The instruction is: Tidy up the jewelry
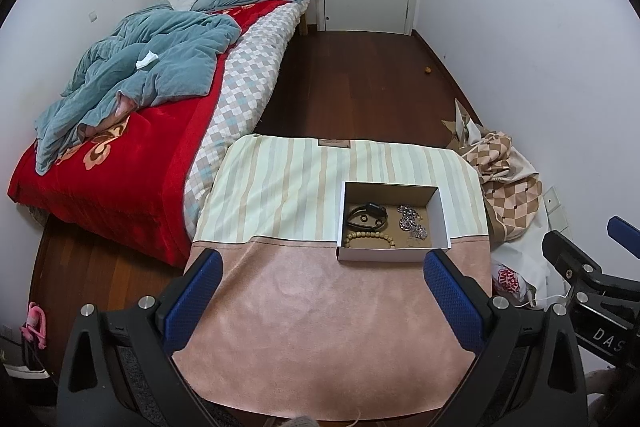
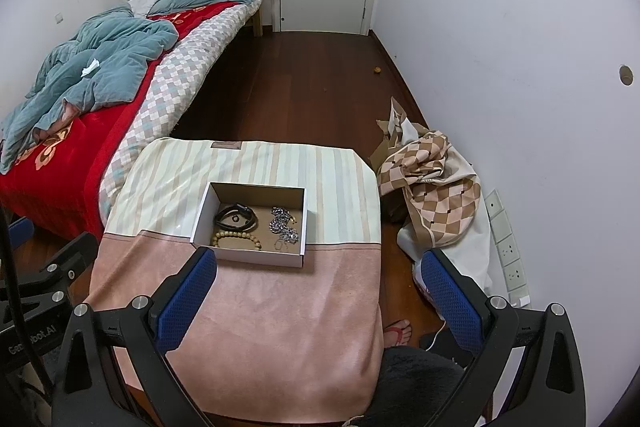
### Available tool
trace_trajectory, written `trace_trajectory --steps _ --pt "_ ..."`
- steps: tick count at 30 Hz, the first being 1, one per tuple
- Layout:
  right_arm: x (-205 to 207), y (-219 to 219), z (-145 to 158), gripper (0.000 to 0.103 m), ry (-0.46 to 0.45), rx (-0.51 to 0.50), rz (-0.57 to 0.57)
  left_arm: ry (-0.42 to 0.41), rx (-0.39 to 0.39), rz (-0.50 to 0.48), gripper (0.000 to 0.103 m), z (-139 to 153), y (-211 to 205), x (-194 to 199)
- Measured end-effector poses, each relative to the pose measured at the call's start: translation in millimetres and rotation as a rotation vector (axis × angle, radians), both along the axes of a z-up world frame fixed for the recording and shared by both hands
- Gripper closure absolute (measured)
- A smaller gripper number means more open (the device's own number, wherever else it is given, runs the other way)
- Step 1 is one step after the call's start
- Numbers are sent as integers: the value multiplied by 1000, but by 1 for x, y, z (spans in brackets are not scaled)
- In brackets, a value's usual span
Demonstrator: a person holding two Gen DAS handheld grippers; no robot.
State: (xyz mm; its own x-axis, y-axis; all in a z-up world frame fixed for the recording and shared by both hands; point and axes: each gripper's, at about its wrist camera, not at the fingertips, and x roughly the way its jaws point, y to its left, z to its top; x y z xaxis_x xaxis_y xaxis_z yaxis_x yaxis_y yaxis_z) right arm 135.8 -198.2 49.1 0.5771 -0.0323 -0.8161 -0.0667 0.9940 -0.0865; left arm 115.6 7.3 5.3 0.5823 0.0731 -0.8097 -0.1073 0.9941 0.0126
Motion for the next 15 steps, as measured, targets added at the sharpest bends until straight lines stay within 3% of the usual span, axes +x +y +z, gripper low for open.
trace_trajectory --steps 15 --pt "0 0 1 0 -3 2 -2 -4 3 -2 1 2 -1 -2"
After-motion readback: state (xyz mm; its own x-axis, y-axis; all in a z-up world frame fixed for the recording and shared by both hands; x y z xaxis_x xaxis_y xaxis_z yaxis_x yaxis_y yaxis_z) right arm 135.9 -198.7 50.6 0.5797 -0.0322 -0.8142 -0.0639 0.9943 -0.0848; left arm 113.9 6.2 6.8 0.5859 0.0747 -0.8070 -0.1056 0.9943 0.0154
